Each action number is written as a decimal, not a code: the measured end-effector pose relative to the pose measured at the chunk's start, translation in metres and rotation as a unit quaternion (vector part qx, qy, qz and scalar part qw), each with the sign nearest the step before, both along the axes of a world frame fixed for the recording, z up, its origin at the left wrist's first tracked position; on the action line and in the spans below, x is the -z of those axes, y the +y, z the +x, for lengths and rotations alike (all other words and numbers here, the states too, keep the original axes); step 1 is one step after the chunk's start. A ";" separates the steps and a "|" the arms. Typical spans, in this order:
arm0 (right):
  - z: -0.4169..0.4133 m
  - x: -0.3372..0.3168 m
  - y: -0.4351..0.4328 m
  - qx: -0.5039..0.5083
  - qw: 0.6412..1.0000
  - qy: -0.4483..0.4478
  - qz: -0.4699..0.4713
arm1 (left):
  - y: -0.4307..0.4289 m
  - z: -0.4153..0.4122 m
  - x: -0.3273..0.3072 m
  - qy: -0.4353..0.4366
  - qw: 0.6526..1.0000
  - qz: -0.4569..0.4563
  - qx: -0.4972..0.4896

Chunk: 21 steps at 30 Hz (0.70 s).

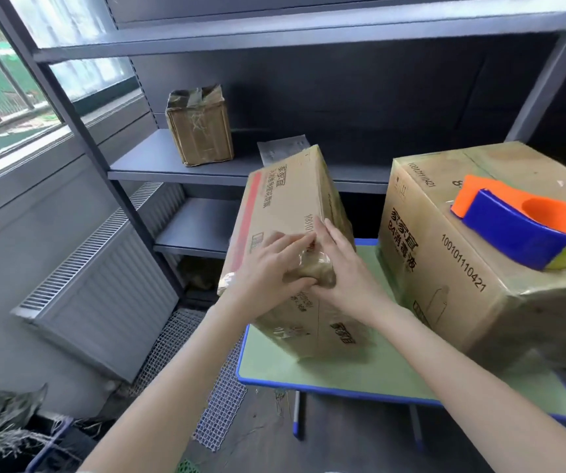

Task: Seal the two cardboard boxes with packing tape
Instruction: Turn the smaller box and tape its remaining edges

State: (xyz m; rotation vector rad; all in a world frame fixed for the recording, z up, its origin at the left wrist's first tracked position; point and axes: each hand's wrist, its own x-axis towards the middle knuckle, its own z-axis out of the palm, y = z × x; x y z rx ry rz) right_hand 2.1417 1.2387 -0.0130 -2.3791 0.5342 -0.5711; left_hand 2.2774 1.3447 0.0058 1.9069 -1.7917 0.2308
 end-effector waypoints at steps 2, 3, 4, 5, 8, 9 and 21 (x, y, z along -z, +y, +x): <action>-0.013 -0.007 -0.007 0.013 0.996 0.068 -0.056 | 0.000 0.012 0.005 0.034 0.998 0.046 0.004; -0.018 -0.009 -0.010 0.023 0.992 0.095 -0.075 | 0.002 0.019 0.009 0.048 0.996 0.068 -0.011; -0.023 -0.011 -0.012 0.031 0.989 0.116 -0.091 | 0.005 0.025 0.014 0.059 0.994 0.090 -0.035; -0.027 -0.013 -0.013 0.036 0.983 0.135 -0.117 | 0.007 0.031 0.018 0.072 0.989 0.114 -0.065; -0.032 -0.016 -0.017 0.033 0.956 0.202 -0.211 | 0.011 0.034 0.028 0.158 0.965 0.163 -0.132; -0.032 -0.016 -0.018 0.030 0.953 0.221 -0.203 | 0.010 0.030 0.030 0.193 0.960 0.169 -0.114; -0.013 0.008 -0.003 0.035 0.961 0.124 -0.246 | 0.009 0.012 0.047 0.309 0.947 0.061 -0.057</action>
